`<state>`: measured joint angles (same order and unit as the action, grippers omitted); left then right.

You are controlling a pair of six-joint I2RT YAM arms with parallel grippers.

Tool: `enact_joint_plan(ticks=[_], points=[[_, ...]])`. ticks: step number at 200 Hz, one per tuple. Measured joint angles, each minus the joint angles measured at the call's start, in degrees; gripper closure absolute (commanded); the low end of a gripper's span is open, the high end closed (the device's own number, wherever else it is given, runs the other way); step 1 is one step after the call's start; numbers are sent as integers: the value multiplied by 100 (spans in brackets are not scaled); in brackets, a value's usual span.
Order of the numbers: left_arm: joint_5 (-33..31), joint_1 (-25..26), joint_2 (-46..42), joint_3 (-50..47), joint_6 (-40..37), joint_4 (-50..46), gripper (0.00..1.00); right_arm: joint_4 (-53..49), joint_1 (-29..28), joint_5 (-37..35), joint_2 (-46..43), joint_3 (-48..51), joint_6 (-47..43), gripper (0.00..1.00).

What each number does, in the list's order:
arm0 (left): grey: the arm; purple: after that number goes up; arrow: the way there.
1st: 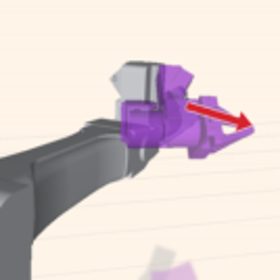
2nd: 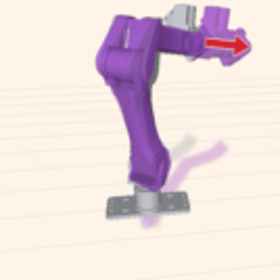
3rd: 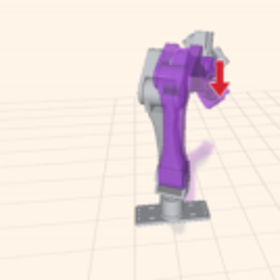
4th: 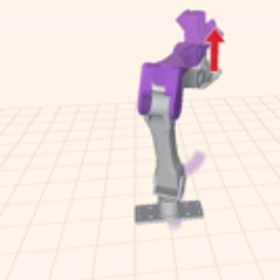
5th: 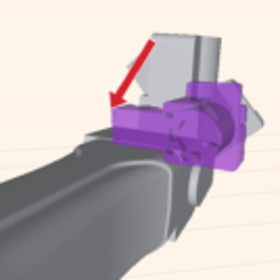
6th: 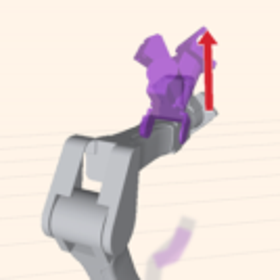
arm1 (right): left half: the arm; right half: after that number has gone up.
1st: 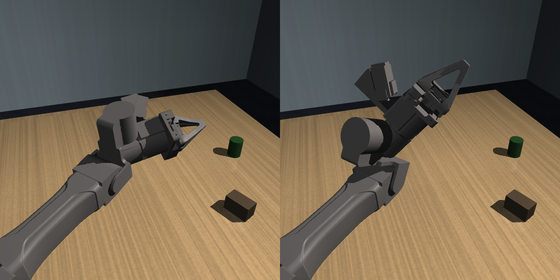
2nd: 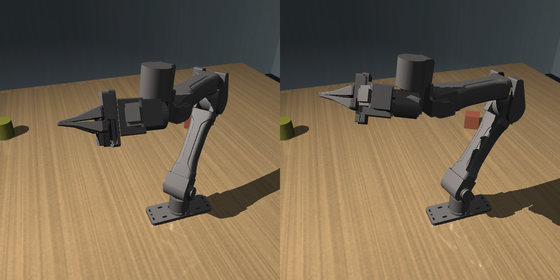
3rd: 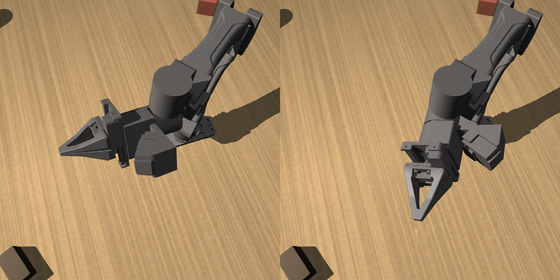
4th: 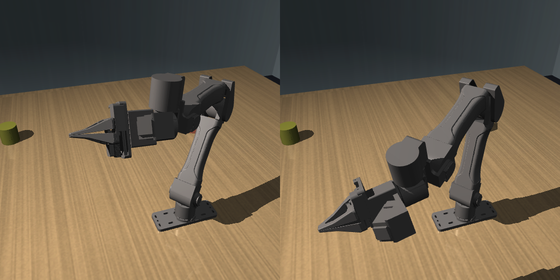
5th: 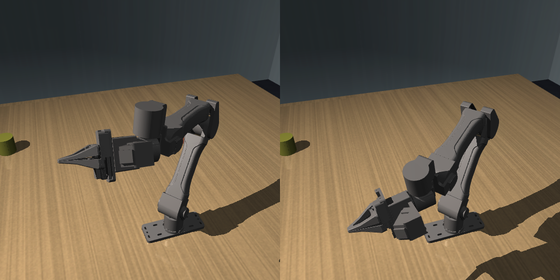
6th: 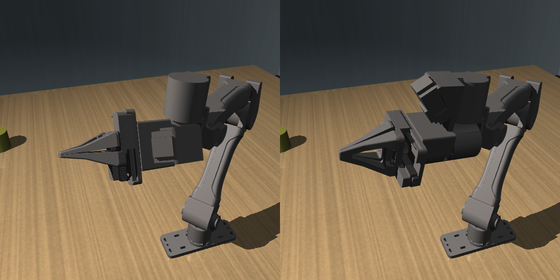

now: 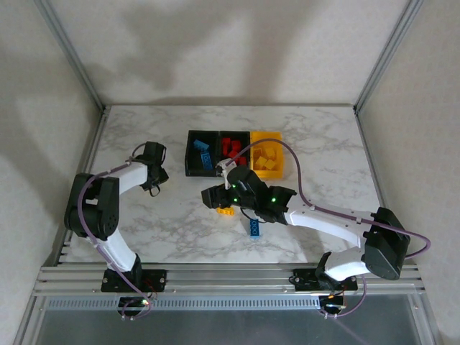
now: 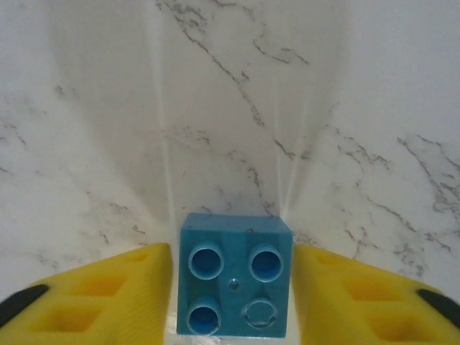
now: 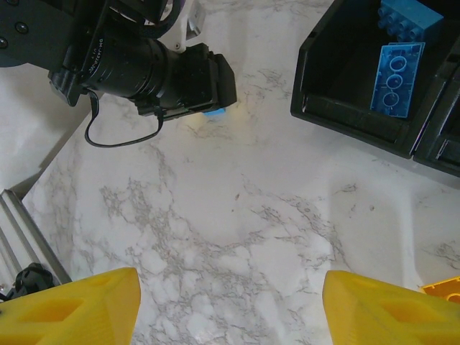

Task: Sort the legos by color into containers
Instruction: Pick up the lego from the middle-left of the table, then place the lego in the container.

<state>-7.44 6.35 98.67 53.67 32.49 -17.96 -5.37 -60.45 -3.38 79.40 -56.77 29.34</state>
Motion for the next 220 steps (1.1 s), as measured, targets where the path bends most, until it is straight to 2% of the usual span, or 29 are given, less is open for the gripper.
enact_joint_plan(ticks=[27, 41, 76, 117, 170, 220], points=[[20, -15, 0, 22, -11, 20, 73, -2, 0, -4, 0, 0, 0, 32], [24, -15, -2, 22, -17, 22, 81, -4, 0, -15, 0, 0, 0, 32], [83, -13, -120, 22, -24, -66, 82, -13, 0, -92, -85, 35, 4, 32], [170, 105, -734, 160, -72, -382, 82, -20, 0, -153, -391, 205, 48, 32], [291, 833, -1088, 894, -57, -634, 82, 0, -4, -192, -481, 352, 155, 32], [317, 1502, -658, 1637, 66, -778, 82, -17, -4, -310, -817, 522, 240, 32]])
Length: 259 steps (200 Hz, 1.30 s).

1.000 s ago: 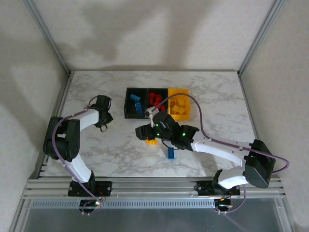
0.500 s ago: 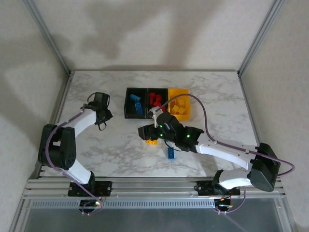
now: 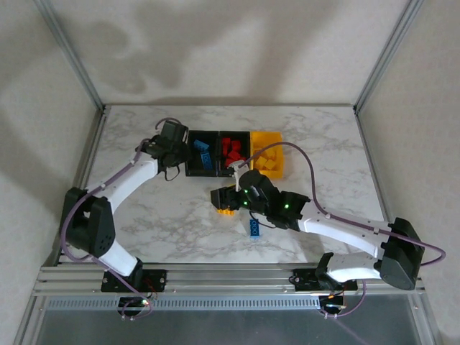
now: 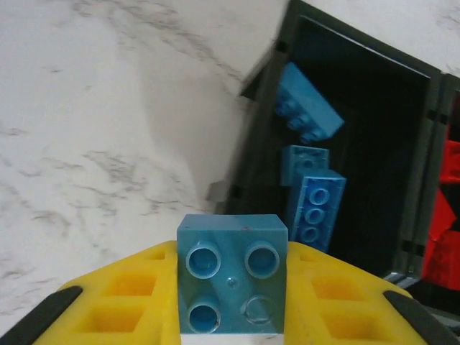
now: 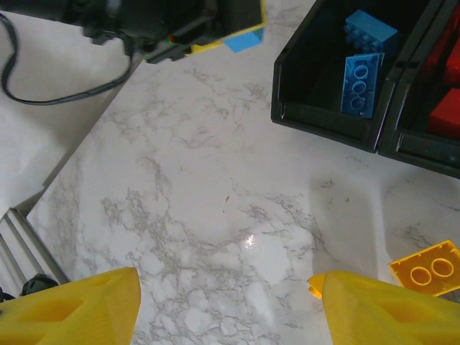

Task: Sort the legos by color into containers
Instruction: Place the lego in the container.

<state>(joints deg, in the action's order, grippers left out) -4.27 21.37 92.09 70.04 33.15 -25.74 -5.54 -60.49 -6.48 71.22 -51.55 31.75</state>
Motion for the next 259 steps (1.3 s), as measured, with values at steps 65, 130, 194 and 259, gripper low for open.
enact_joint_plan(ticks=[65, 130, 194, 259], points=[[-44, 326, 1038, 605, 28, -44, 83, -68, 0, -144, -348, 192, 153, 32], [-249, 376, 1412, 754, 24, -116, 83, -114, 0, -144, -348, 227, 210, 32], [-468, 496, 1718, 938, 0, -140, 78, -114, 0, -144, -297, 227, 214, 32], [-634, 616, 1888, 1126, -17, -203, 54, -114, 0, -144, -297, 227, 214, 32]])
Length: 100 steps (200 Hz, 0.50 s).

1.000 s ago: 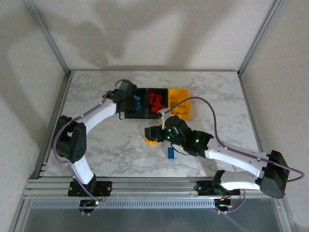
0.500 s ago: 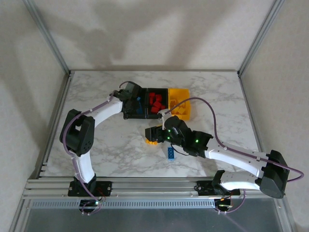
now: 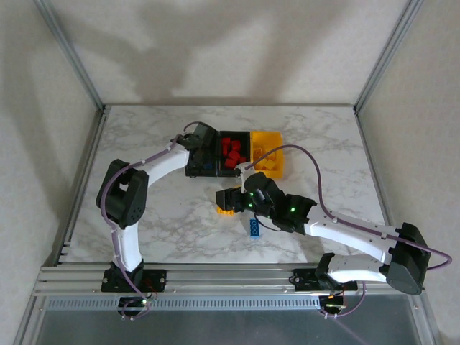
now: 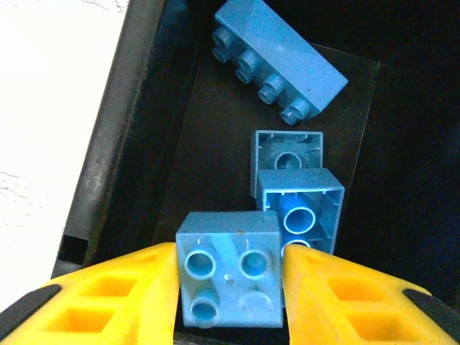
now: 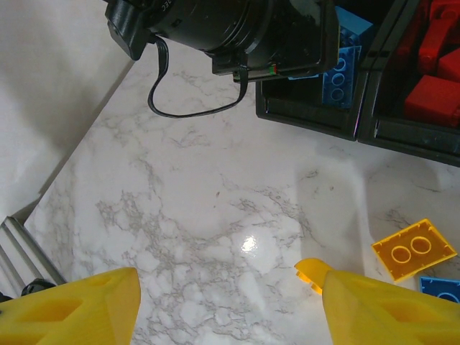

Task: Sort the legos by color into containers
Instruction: Place the lego in the container.

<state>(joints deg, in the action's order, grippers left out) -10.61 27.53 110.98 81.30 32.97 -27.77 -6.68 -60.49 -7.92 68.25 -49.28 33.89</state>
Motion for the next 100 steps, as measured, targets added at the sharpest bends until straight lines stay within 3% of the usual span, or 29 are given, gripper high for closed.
enact_joint_plan(ticks=[100], points=[[31, 79, -382, 61, -2, -181, 53, -155, 2, -177, -92, 0, 9, 31]])
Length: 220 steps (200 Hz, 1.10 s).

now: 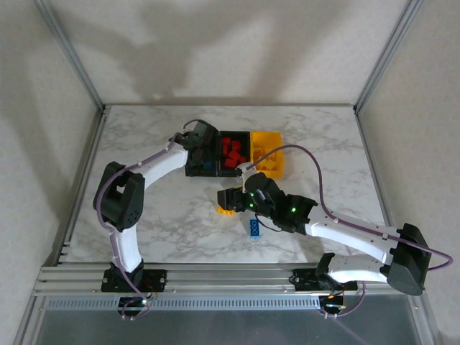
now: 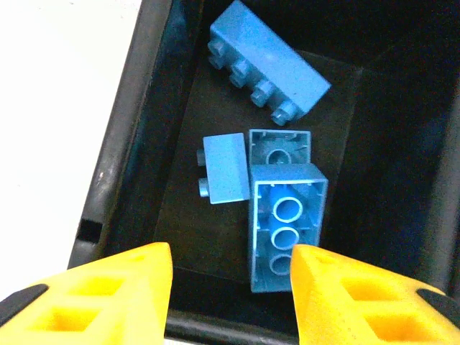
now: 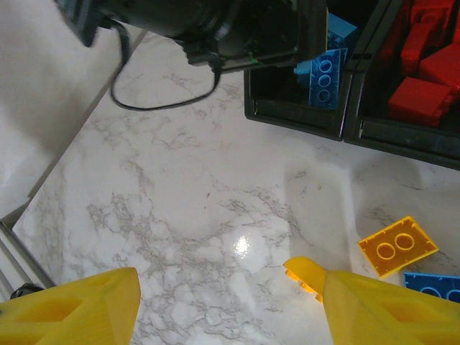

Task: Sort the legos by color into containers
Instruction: Place the lego in the container, then pick up the lego from the middle-left of the table.

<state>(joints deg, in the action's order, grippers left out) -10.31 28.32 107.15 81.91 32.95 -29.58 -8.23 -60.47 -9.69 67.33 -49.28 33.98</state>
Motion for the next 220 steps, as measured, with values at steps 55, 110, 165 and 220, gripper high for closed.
enact_joint_plan(ticks=[55, 110, 165, 220], points=[[378, 144, -1534, -553, 2, 192, 46, -599, 352, -240, -289, 0, 396, 29], [981, 409, -3058, -2448, 170, 533, 41, -1458, 741, -407, -260, 13, 970, 25], [1427, 660, -4153, -3447, 398, 743, 40, -1882, 809, -415, 52, 160, 1360, 28], [1504, 1152, -4454, -3875, 688, 846, 39, -1950, 811, -363, 197, 420, 1641, 28]])
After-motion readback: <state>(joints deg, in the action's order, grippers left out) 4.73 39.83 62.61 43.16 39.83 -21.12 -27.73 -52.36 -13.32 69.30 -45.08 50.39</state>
